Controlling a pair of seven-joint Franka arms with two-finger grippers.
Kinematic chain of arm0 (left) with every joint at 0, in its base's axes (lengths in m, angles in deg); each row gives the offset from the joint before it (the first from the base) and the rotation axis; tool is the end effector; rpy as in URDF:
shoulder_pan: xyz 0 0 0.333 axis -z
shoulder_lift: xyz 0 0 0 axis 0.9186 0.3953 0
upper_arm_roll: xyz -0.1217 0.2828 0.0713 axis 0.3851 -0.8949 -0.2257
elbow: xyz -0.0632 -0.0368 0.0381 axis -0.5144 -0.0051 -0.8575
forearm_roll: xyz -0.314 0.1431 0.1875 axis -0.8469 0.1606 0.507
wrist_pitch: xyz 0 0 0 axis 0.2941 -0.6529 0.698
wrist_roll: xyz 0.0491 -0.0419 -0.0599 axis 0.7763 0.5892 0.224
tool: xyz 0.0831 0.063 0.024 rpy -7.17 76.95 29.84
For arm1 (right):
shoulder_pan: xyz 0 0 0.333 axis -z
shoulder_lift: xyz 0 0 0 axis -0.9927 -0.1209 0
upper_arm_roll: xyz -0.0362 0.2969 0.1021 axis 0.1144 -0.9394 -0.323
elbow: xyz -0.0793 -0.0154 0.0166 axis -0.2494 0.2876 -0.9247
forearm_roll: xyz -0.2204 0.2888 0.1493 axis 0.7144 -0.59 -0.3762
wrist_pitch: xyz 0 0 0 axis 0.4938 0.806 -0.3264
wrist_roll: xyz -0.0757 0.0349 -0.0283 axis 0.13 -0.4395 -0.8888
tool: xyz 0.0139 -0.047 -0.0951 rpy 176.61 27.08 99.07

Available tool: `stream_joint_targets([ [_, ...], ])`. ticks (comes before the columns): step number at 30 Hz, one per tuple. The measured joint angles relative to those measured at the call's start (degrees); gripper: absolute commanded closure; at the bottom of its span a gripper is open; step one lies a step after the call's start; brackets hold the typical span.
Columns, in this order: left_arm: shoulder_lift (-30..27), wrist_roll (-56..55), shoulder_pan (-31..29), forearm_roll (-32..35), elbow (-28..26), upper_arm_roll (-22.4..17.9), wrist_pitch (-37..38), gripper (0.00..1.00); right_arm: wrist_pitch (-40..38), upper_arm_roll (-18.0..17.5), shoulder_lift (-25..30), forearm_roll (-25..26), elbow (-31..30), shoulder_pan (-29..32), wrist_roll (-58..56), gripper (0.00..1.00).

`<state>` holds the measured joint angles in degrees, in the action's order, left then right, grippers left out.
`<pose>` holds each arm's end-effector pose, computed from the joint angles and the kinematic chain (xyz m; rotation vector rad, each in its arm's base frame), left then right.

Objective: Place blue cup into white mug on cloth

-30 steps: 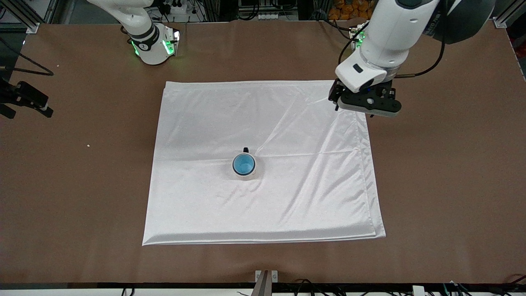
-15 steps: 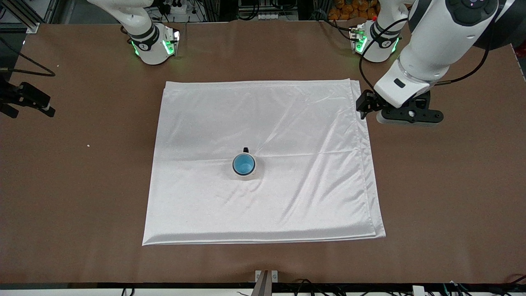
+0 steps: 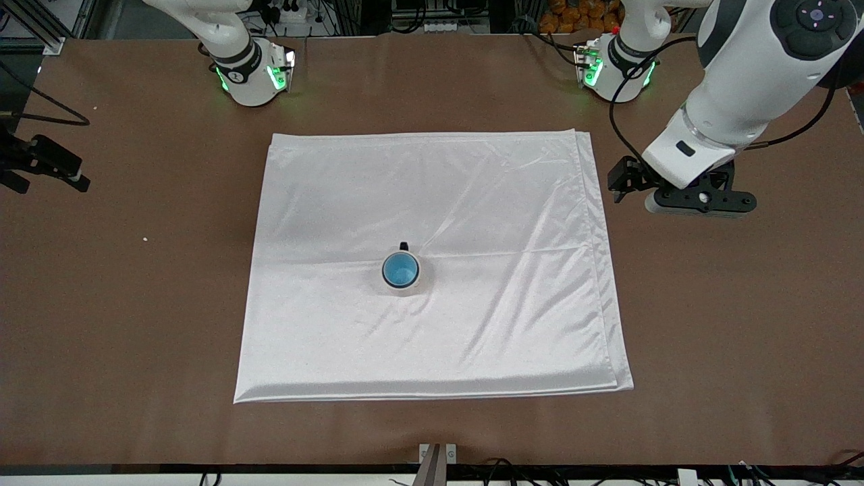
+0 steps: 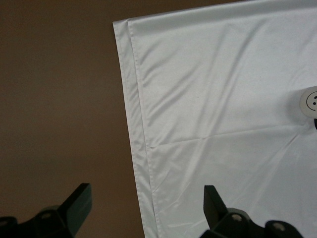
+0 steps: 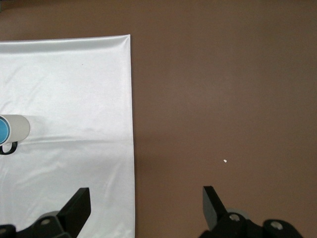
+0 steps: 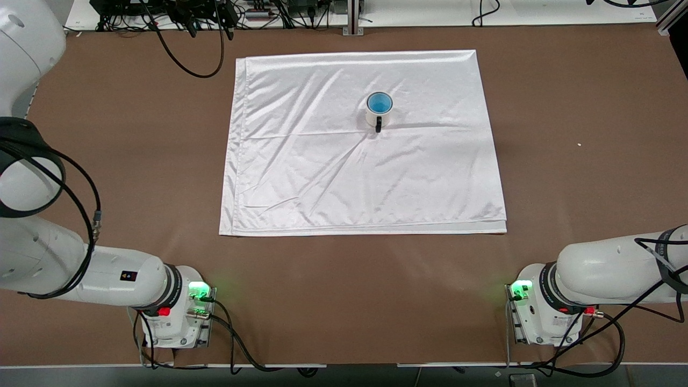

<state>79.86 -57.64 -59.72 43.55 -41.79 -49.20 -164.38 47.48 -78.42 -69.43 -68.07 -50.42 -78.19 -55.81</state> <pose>0.5507 -0.1888 0.5633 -3.1274 0.1695 -0.0668 0.5515 -0.0359 0.6382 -3.1049 0.0112 -0.1308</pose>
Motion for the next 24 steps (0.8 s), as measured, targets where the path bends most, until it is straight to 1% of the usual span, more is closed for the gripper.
stream_joint_targets([
  [24,0.0,1.5,-0.5,0.0,-0.2,-0.1,0.1,0.0,-0.1,0.1,-0.1,0.0,0.0,0.0,0.0,0.0],
])
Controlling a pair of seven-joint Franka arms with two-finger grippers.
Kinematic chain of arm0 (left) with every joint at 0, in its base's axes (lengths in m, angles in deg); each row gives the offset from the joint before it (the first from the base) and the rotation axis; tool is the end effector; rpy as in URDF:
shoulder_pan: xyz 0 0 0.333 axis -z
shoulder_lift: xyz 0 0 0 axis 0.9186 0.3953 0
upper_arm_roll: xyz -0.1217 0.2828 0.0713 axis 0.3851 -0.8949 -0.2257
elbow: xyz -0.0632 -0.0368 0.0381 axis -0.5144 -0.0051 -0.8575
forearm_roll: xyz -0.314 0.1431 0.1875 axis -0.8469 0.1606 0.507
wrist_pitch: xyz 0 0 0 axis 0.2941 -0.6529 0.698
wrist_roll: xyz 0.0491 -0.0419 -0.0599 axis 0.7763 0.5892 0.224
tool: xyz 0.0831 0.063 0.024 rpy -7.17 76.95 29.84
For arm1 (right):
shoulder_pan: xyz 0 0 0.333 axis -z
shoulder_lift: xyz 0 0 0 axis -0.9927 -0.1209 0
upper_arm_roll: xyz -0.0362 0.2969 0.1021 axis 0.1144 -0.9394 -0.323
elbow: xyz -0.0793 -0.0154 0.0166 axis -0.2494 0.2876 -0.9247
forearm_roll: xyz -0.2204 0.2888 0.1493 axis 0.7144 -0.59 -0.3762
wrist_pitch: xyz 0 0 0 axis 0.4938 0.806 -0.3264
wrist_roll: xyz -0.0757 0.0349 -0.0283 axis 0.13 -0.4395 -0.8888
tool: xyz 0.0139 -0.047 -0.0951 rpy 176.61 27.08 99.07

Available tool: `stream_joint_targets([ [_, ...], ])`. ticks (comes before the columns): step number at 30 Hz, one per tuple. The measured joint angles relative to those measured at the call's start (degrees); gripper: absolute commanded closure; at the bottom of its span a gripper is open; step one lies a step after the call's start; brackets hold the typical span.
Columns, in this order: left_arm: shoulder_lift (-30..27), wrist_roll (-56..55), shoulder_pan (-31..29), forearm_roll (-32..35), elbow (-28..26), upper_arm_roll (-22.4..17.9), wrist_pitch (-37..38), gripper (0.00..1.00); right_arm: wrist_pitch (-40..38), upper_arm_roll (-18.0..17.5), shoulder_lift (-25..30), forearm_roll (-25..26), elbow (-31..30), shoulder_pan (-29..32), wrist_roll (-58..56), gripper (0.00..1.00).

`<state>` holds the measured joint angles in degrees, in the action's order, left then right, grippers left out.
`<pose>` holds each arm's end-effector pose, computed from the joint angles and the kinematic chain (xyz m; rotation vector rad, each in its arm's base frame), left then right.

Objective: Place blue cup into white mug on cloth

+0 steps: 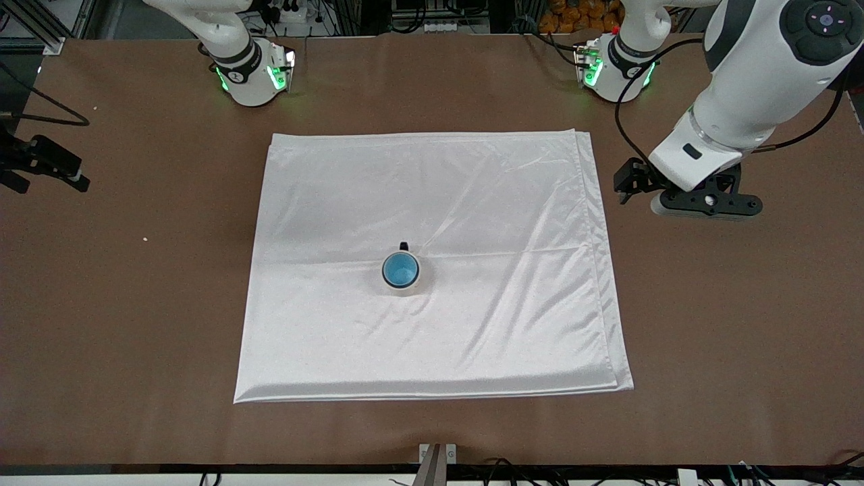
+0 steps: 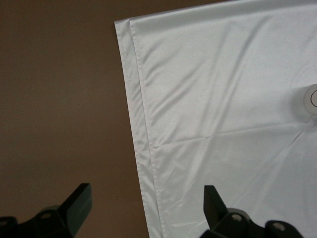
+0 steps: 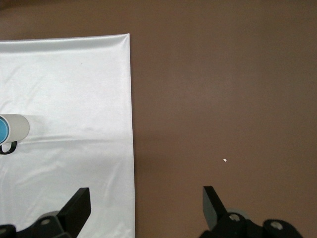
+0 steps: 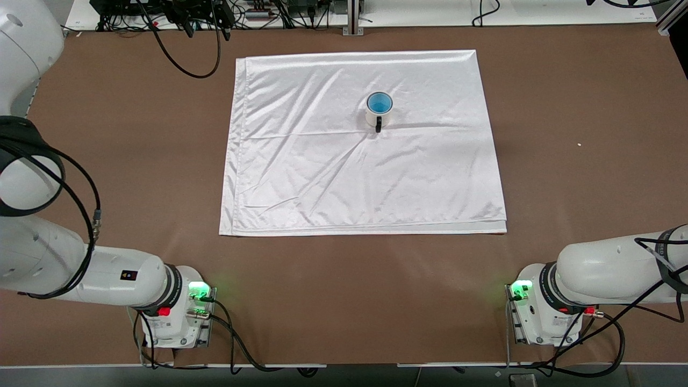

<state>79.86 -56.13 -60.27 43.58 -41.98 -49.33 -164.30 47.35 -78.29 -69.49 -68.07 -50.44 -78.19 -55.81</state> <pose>0.5525 -0.1821 0.5615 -3.1235 0.1923 -0.0596 0.5515 -0.0372 0.6372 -3.1049 0.0147 -0.1252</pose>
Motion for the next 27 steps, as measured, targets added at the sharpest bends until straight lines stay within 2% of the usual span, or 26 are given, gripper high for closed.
stream_joint_targets([
  [14,0.0,1.7,0.0,0.0,0.0,-2.7,1.3,0.0,0.0,0.0,-0.1,0.0,0.0,0.0,0.0,0.0],
  [27,0.0,1.7,0.1,0.0,0.3,-3.5,1.3,0.0,0.0,0.0,-0.1,0.0,0.0,0.0,0.0,0.0],
])
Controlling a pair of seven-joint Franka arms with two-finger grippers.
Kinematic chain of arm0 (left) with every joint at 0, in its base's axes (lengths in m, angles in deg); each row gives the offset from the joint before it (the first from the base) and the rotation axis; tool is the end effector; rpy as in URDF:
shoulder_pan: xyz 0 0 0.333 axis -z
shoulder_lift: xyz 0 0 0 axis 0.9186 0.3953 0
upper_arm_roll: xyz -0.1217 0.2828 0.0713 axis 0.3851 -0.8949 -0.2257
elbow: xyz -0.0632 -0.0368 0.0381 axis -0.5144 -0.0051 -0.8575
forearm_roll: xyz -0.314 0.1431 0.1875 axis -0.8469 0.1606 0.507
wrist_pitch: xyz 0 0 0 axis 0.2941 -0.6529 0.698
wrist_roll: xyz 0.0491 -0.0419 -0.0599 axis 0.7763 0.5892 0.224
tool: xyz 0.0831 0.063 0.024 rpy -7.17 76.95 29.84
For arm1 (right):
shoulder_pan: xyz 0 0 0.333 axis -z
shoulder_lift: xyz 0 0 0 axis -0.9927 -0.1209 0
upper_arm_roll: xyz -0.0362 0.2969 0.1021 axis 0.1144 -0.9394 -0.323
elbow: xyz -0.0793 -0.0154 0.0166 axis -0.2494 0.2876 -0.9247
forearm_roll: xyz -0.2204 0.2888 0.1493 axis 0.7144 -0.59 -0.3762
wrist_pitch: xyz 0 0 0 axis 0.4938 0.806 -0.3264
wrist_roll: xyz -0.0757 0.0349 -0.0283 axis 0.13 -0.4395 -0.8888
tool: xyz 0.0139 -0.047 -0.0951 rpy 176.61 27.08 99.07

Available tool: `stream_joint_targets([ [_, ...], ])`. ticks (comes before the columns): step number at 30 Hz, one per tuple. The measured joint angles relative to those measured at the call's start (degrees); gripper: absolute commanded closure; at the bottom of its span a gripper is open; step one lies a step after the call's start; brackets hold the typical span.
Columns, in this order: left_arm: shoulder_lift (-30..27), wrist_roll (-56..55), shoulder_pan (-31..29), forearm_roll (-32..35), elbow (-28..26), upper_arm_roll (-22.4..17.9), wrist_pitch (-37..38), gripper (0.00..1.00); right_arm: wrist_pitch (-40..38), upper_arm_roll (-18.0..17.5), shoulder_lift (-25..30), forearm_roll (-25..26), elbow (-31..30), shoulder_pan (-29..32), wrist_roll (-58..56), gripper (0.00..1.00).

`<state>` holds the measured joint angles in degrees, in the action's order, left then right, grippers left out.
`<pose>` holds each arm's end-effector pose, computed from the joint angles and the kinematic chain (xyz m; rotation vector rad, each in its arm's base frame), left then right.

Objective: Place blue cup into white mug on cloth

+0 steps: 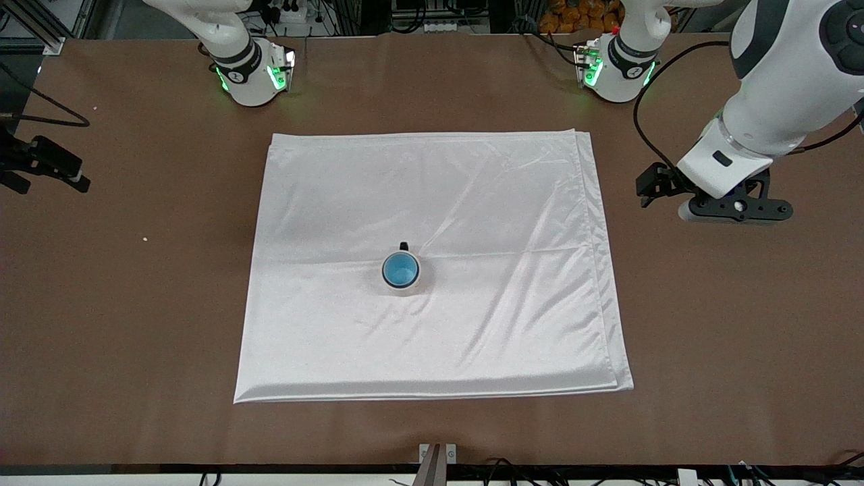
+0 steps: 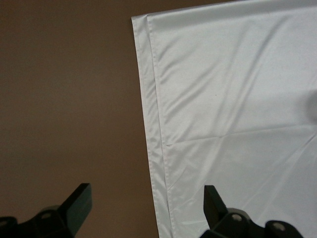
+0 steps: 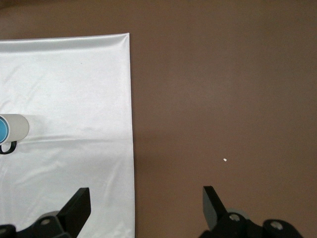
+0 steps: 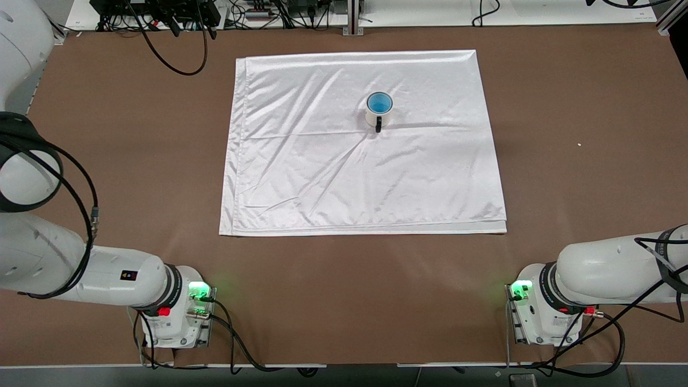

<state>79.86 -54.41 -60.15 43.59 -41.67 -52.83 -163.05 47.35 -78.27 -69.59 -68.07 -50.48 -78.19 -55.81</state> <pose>0.5605 -0.1494 0.5619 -3.1177 0.1463 -0.0339 0.5520 -0.0375 0.6359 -3.1048 0.0154 -0.1214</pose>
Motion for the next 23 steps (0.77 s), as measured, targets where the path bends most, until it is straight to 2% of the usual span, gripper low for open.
stream_joint_targets([
  [23,0.0,0.0,2.4,0.0,0.6,-2.8,0.0,0.0,0.0,0.1,0.0,0.0,0.0,0.0,0.0,0.0],
])
